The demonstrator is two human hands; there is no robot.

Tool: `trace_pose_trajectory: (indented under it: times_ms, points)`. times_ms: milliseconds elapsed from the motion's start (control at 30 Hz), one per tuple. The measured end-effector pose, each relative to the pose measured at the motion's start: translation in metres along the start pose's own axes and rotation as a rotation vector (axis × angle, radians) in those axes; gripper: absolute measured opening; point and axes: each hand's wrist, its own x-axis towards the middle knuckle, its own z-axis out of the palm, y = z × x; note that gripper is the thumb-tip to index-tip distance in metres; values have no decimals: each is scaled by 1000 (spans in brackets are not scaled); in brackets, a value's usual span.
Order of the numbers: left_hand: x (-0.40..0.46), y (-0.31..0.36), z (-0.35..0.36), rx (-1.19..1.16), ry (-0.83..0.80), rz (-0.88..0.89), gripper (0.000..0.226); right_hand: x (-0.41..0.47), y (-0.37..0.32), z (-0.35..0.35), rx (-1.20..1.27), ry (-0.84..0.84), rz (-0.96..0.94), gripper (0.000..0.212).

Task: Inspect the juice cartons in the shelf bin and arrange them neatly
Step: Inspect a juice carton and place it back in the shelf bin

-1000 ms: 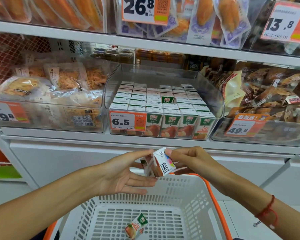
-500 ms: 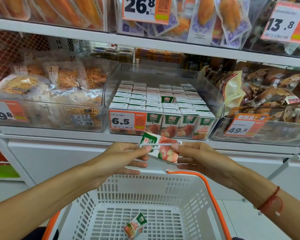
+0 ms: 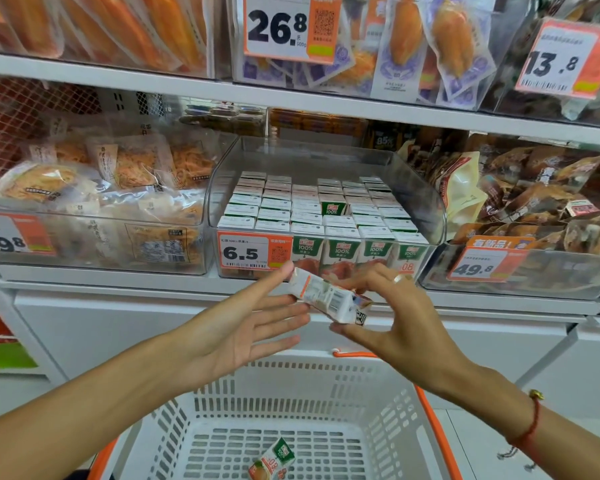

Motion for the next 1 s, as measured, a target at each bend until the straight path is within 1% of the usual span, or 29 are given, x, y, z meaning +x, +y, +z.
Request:
trace_pose_trajectory:
  times_ms: [33, 100, 167, 233, 300, 367, 467, 567, 667, 700, 767, 800, 867, 900, 967, 1000]
  points:
    - [0, 0, 0, 8, 13, -20, 70, -1, 0, -1, -75, 0, -77, 37]
    - [0, 0, 0, 32, 37, -42, 74, -1, -2, -1, -231, 22, -231, 35]
    - [0, 1, 0, 34, 76, -32, 73, 1, -6, 1, -346, 61, -389, 26]
    - [0, 3, -1, 31, 117, 2, 68, 3, -10, 6, -389, 78, -484, 19]
    - [-1, 4, -2, 42, 137, 42, 62, 4, -10, 9, -423, 68, -521, 19]
    - [-1, 4, -4, 71, 144, 84, 60, 6, -8, 10, -451, 53, -516, 21]
    - [-2, 8, -6, 112, 105, 126, 62, 12, -1, 6, -470, 66, -511, 23]
    - [-3, 16, -8, 112, 71, 151, 56, 20, 12, 1, -505, 75, -503, 26]
    - [2, 31, -6, 81, 88, 226, 39, 30, 33, -8, -528, 73, -447, 38]
    - [5, 40, -3, 72, 95, 274, 39, 36, 40, -12, -537, 73, -399, 41]
    - [16, 60, 6, 97, 124, 389, 48, 47, 56, -20, -559, 62, -249, 44]
    - [23, 70, 12, 164, 148, 442, 49, 52, 63, -23, -563, 35, -150, 44]
    - [42, 88, 26, 392, 234, 564, 37, 57, 79, -26, -555, -58, 26, 46]
    - [54, 95, 32, 513, 282, 645, 30, 58, 85, -25, -536, -99, 81, 53]
    - [77, 107, 41, 762, 314, 792, 25, 58, 93, -22, -480, -119, 117, 68]
    - [89, 111, 44, 893, 309, 833, 25, 58, 97, -21, -463, -111, 117, 72]
